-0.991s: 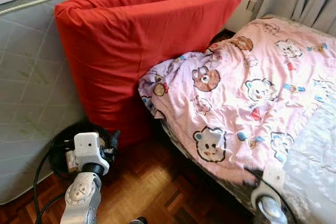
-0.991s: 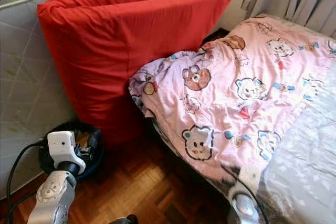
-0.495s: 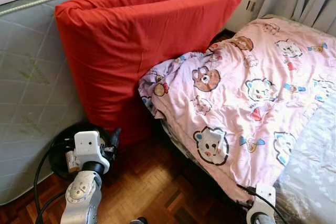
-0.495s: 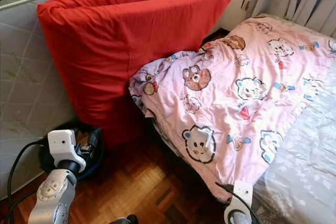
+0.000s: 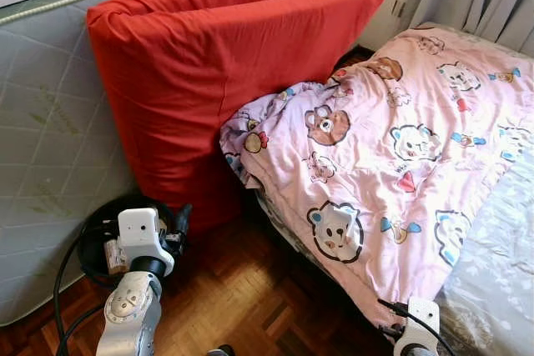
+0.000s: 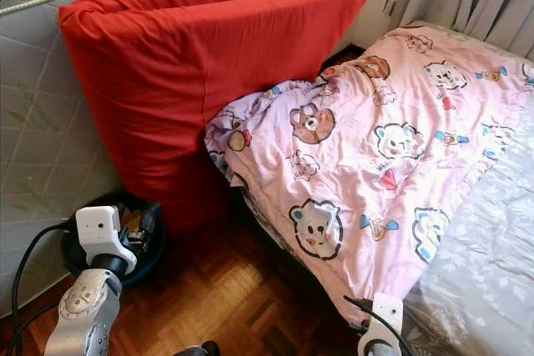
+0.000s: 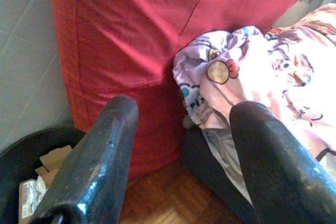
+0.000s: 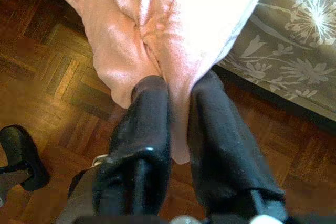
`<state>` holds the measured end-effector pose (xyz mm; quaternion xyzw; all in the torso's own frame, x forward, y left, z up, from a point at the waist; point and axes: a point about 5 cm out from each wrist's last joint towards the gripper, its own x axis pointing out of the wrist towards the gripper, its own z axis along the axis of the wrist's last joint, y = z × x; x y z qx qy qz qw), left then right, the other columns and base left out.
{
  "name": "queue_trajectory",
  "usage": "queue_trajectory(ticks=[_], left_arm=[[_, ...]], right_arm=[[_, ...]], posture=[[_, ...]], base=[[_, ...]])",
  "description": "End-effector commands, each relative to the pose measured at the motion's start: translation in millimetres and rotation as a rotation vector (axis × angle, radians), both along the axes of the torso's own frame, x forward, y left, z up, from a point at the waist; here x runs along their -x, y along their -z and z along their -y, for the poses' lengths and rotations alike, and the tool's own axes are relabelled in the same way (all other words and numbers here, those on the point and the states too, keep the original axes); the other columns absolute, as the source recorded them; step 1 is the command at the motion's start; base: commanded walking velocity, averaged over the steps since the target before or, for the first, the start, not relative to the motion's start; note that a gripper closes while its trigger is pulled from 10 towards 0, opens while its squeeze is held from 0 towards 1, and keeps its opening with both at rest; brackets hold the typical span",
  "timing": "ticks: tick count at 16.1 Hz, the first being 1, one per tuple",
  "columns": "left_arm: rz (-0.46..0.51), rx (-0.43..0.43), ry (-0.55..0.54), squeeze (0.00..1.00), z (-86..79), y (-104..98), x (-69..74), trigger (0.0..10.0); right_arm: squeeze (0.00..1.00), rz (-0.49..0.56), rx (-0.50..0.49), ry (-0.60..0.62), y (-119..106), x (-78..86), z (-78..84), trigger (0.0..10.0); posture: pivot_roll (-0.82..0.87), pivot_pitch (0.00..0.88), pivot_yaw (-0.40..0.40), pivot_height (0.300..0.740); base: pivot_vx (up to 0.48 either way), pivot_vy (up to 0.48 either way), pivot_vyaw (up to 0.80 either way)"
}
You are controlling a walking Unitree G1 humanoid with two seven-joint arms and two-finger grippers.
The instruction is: Clean up the room
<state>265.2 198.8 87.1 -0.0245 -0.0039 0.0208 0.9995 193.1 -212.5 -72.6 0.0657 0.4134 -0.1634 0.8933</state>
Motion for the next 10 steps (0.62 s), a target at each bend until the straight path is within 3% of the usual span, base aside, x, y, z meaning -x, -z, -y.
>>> queue_trajectory(ticks=[1, 2, 3, 8, 10], left_arm=[[-0.025, -0.007, 0.000, 0.00, -0.2, 5.3, 0.6, 10.0], [-0.025, -0.007, 0.001, 0.00, -0.3, 5.4, 0.7, 10.0], [-0.025, -0.007, 0.000, 0.00, -0.6, 5.4, 0.6, 10.0], [-0.045, -0.006, 0.001, 0.00, -0.8, 10.7, 2.1, 10.0], [-0.099, -0.005, -0.018, 0.00, -7.0, 25.1, 5.6, 10.0]], right_arm=[[0.80, -0.023, -0.006, 0.012, 4.0, 7.4, 1.9, 10.0], [0.54, -0.023, -0.008, 0.011, 4.2, 7.6, 1.7, 10.0], [0.00, -0.018, -0.014, 0.006, 4.2, 7.2, 1.1, 10.0], [0.00, -0.012, -0.032, -0.007, 5.1, 7.5, -0.8, 10.0], [0.00, 0.012, -0.042, -0.039, 3.3, 3.4, -3.7, 10.0]], posture=[[0.11, 0.142, -0.026, 0.740], [0.11, 0.141, -0.025, 0.740], [0.11, 0.141, -0.025, 0.740], [0.11, 0.141, -0.025, 0.740], [0.11, 0.137, -0.023, 0.740]], base=[[0.000, 0.000, 0.00], [0.000, 0.000, 0.00], [0.000, 0.000, 0.00], [0.000, 0.000, 0.00], [0.000, 0.000, 0.00]])
